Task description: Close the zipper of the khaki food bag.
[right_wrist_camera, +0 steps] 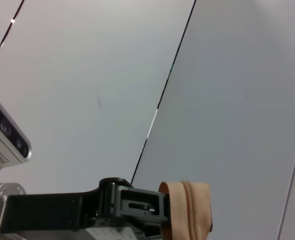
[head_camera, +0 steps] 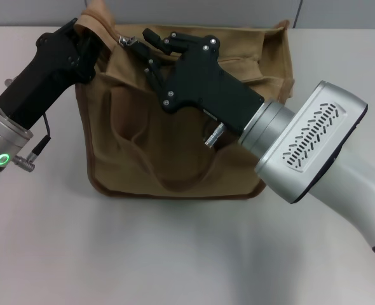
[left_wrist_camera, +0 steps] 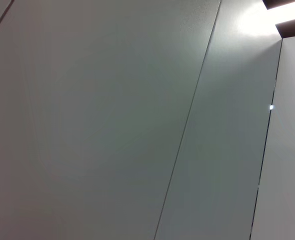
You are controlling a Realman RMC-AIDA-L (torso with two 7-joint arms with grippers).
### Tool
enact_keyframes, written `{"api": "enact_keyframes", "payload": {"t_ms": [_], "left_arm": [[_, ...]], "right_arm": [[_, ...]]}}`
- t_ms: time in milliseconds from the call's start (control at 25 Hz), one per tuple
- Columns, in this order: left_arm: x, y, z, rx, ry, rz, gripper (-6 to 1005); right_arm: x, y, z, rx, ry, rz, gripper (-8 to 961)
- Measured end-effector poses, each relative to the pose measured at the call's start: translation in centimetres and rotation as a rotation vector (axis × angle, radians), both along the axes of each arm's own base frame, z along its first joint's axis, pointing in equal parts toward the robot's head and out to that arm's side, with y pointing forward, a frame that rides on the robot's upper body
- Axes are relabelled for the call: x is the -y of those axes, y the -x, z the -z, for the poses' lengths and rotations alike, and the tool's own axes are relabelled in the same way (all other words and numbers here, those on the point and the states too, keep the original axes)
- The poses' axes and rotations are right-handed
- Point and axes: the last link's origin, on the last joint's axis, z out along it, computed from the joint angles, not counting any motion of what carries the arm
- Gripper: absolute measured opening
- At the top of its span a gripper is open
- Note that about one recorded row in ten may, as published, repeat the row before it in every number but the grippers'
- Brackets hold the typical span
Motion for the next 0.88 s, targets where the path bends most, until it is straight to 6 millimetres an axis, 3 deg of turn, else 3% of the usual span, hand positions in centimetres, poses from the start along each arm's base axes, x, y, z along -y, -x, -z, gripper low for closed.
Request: {"api": "enact_keyframes", "payload": {"t_ms": [640,880], "left_arm": [[-0.1,-0.12,0.05,0.0,0.002,0.002,36],[-0.09,-0.17,0.11,0.003,0.005,0.003,35]], "right_arm": [[-0.29,-0.08,-0.07,0.003,-0.006,0.013,145],[-0.32,-0.18,-0.07,0.006,-0.006,0.015,5]]}}
